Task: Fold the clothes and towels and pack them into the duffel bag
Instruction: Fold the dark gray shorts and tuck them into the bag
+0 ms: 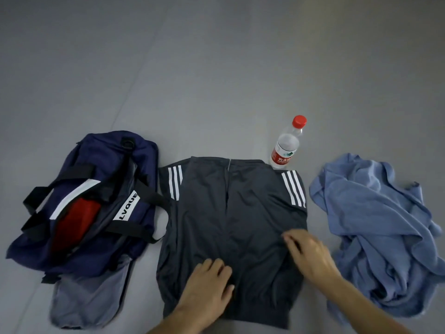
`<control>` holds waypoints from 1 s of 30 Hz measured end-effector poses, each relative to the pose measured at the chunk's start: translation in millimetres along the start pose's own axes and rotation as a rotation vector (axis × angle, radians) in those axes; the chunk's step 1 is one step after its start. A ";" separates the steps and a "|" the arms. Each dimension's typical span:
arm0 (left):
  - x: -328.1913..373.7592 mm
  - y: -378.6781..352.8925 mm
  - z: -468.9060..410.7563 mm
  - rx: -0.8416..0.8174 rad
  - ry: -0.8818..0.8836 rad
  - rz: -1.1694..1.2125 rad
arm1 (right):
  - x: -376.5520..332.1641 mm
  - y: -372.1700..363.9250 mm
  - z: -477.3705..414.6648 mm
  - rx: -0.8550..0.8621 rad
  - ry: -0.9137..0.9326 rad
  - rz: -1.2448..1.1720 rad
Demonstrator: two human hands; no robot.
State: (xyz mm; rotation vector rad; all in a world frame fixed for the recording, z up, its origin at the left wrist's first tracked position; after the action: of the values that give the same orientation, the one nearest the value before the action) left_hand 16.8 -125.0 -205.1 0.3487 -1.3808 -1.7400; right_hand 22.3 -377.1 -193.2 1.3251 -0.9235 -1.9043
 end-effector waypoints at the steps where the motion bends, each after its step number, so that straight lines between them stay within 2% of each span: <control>1: 21.1 0.1 -10.6 -0.009 -0.020 0.035 | 7.3 9.9 -23.2 0.011 -0.046 -0.028; 2: 42.7 -5.5 -21.6 -0.029 -0.032 0.058 | 15.0 18.6 -44.1 0.011 -0.093 -0.056; 4: 83.9 -31.4 -40.8 -0.200 -0.011 0.125 | 35.3 26.6 -81.0 -0.027 -0.211 -0.152; 5: 99.8 -50.6 -46.5 -0.300 0.020 0.149 | 46.0 26.4 -94.5 -0.046 -0.275 -0.213; 8: 121.4 -86.7 -51.4 -0.446 0.191 0.219 | 64.8 21.4 -117.7 -0.061 -0.388 -0.331; 9: 113.5 -95.5 -54.0 -0.376 0.275 0.262 | 69.7 19.2 -122.5 -0.053 -0.408 -0.323; 10: 108.9 -96.5 -63.4 -0.182 0.325 0.279 | 74.7 17.5 -126.5 -0.045 -0.418 -0.290; 12: 107.3 -102.7 -63.1 -0.054 0.372 0.234 | 88.8 12.4 -131.9 -0.031 -0.467 -0.258; 16: 89.5 -113.6 -83.9 -0.060 0.365 0.490 | 75.2 2.4 -140.0 -0.032 -0.448 -0.401; 18: 100.5 -112.2 -86.4 -0.201 0.295 0.675 | 69.0 -1.1 -140.4 -0.039 -0.485 -0.485; 19: 102.1 -106.8 -75.1 -0.339 0.308 0.666 | 64.9 -1.1 -138.7 -0.038 -0.517 -0.531; 20: 104.8 -92.6 -65.0 -0.372 0.300 0.592 | 59.2 0.2 -137.6 -0.028 -0.542 -0.576; 21: 101.0 -77.6 -64.1 -0.296 0.275 0.509 | 49.9 2.6 -137.1 -0.018 -0.548 -0.618; 22: 91.2 -75.5 -60.1 -0.305 0.275 0.534 | 36.3 3.7 -139.7 -0.004 -0.527 -0.645; 23: 80.0 -67.3 -49.7 -0.310 0.314 0.652 | 18.4 5.8 -143.0 0.001 -0.488 -0.650; 26: 25.9 -30.0 -13.3 -0.047 0.463 0.905 | -51.3 0.1 -164.8 -0.026 -0.333 -0.734; 30: -39.0 -32.2 37.2 0.041 0.648 1.269 | -159.4 -27.7 -197.0 -0.080 -0.208 -0.943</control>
State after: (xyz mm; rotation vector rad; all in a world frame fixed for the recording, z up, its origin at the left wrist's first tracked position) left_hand 0.2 -70.7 -232.0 -0.0017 -0.7985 -0.4654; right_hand 253.3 -269.6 -184.2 1.7024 -0.2821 -2.7759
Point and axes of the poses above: each hand's wrist, its own z-axis away from the middle knuckle, its own y-axis out of the back of the hand, x = y × z, the point moved 10 cm from there along -z, towards the middle knuckle, and after that the axes turned 5 degrees about -x, right-handed, at the moved point
